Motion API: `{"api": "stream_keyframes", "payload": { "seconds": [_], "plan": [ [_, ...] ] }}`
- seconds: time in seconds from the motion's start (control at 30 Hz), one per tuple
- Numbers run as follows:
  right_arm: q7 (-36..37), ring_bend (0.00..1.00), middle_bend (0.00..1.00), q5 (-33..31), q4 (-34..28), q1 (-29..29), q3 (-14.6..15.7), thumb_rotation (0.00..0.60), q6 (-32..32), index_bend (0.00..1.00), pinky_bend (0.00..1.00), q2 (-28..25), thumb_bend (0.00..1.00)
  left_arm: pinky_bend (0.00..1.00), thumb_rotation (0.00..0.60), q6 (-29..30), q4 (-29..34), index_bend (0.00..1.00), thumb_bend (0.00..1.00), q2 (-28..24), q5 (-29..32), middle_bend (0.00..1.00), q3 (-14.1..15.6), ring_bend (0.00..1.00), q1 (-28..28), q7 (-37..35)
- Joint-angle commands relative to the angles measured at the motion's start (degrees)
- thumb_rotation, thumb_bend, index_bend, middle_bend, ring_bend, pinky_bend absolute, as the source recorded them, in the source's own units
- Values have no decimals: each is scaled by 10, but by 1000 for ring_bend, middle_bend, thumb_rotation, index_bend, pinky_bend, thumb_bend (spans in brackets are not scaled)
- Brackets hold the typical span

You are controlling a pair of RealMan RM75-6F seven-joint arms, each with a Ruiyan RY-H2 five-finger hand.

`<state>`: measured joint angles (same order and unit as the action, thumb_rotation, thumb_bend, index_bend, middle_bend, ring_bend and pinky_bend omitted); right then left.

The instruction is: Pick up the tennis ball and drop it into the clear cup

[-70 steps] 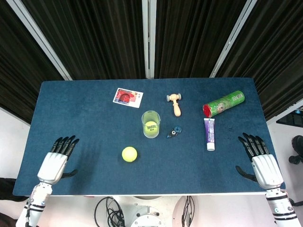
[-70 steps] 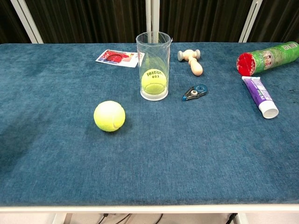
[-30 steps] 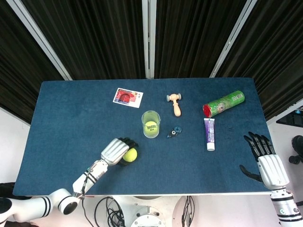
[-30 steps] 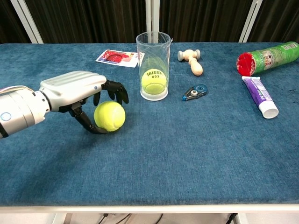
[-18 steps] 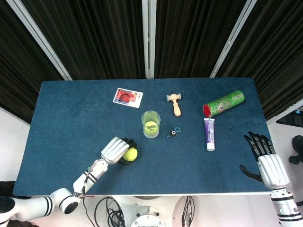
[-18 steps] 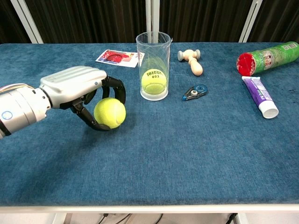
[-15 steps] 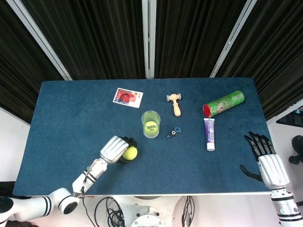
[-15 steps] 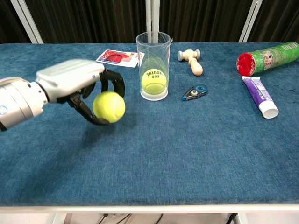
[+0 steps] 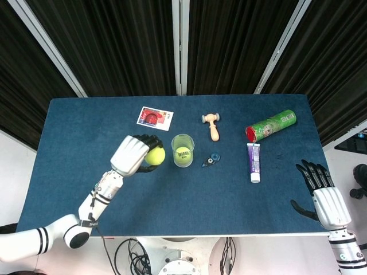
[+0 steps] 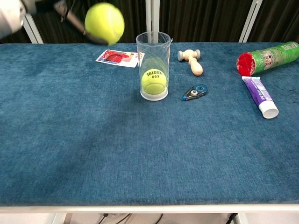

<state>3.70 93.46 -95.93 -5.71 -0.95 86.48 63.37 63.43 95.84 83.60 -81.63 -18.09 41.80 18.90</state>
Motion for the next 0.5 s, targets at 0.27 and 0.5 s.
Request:
{"api": "stream_keyframes", "payload": {
  "seconds": [0.27,0.5],
  "plan": [
    [-2,0,0,3,1,0,2,600,-1,0,0,2,176,684,600,-47,-5,566,263,47,94,546,-54,508,97,83],
    [8,0,0,2,3,1,-1,600,3,0,0,-2,176,684,600,-71,-51,561,268,73,153,541,-63,507,138,98]
  ]
}}
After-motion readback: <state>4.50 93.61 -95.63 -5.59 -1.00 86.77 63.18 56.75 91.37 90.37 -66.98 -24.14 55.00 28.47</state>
